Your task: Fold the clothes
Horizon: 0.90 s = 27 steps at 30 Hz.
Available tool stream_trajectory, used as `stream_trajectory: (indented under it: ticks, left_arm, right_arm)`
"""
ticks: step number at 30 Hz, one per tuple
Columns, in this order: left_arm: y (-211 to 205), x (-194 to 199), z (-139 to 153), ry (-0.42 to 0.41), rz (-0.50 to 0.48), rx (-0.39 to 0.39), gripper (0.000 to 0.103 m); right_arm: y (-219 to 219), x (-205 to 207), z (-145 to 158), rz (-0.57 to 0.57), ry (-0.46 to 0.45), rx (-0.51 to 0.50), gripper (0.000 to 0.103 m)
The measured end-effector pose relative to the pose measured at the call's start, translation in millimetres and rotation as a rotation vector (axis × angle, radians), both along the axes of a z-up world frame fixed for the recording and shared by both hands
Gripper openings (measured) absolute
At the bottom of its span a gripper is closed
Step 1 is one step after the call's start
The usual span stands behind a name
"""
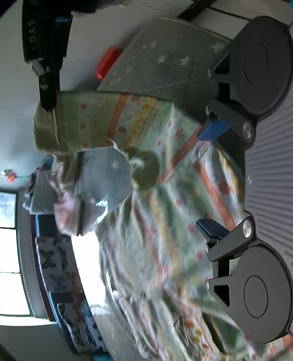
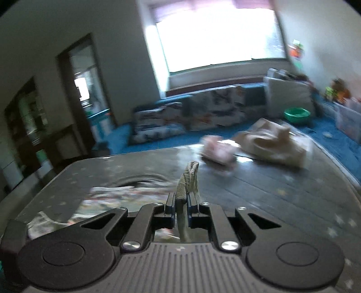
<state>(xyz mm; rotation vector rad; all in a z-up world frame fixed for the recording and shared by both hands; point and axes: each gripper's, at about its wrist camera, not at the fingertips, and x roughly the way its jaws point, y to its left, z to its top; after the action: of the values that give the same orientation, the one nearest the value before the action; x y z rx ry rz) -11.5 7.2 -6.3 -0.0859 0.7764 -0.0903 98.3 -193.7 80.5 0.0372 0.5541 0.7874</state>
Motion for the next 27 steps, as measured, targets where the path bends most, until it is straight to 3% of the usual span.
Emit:
stream_trajectory:
  ticks: [8,16,19,22,27]
  left_arm:
    - [76.3,-48.4,24.1,-0.090,0.215,-0.039,0.083]
    - [138.6,-84.4,18.6,-0.084,0.421,-0.073,0.083]
    - [143.5,-84.8,15.0,-0.076,0.434,-0.085,0.083]
    - [142.0,-79.2,11.4,-0.069,0.426,-0.090,0.083]
    - [139.1,-72.9,10.4,-0.066,0.410,-0.091,0.082]
  right_arm:
    - [97.1,-28.3,-2.8,0.251,0.026,-0.015,0.008]
    - [151.7,-49.5,-49.6,0.350,0.149,-0.044,0.008]
    - [155.6,-55.5,-61.4,0.383,0.186,-0.025,0.008]
    - [153.2,-59.3,-63.8,0.416,0.216,0.003,0.018]
    - [127.8,-55.1,-53.4,0.405,0.168,-0.044,0.019]
